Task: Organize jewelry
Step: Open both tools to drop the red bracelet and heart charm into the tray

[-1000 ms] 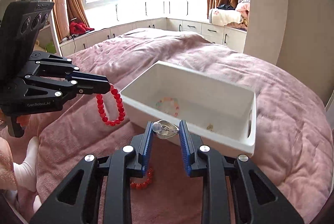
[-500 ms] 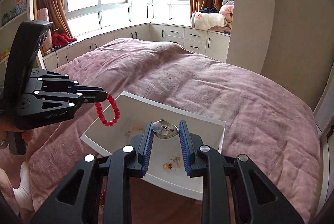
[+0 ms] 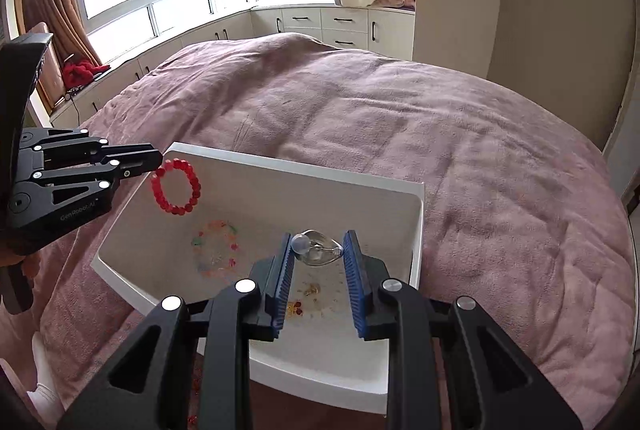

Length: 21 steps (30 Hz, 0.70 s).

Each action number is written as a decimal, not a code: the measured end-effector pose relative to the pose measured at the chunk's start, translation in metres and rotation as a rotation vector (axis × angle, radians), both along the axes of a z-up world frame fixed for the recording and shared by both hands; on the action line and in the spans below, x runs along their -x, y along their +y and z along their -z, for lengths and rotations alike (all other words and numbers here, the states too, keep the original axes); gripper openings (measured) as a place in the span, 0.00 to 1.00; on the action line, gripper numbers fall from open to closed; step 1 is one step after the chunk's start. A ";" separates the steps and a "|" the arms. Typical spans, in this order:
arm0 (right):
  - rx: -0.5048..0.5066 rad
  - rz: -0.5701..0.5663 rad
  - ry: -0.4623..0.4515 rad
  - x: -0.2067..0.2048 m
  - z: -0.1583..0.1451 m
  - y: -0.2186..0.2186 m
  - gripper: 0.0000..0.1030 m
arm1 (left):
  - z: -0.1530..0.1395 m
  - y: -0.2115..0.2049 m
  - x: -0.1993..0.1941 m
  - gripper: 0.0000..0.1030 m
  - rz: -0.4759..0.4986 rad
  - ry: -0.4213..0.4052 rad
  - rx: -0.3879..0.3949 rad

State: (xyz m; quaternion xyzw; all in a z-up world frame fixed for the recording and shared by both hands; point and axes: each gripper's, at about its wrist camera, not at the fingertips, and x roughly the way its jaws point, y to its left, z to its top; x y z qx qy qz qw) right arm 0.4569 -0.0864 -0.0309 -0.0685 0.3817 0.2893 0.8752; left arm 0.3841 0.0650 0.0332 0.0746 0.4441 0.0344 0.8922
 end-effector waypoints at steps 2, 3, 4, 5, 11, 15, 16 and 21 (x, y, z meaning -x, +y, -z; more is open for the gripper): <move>-0.011 0.009 0.006 0.001 0.004 0.000 0.27 | 0.007 0.000 0.001 0.24 -0.011 0.011 0.018; -0.006 0.016 0.006 0.002 0.005 0.000 0.30 | 0.010 -0.001 0.001 0.28 -0.010 0.016 0.008; -0.002 0.020 0.005 0.002 0.006 0.001 0.33 | 0.012 -0.003 0.001 0.35 -0.007 0.019 -0.012; 0.001 0.022 -0.002 0.003 0.007 0.001 0.39 | 0.013 -0.006 0.002 0.39 -0.002 0.017 -0.031; -0.005 0.034 -0.089 0.014 -0.012 -0.005 0.56 | -0.008 -0.014 0.016 0.61 0.025 -0.080 -0.067; -0.036 0.027 -0.168 0.031 -0.039 -0.015 0.74 | -0.033 -0.021 0.033 0.73 0.061 -0.190 -0.119; -0.044 0.020 -0.185 0.036 -0.046 -0.017 0.74 | -0.040 -0.023 0.038 0.75 0.070 -0.216 -0.122; -0.087 -0.035 -0.257 0.073 -0.079 -0.032 0.75 | -0.068 -0.027 0.063 0.80 0.095 -0.282 -0.097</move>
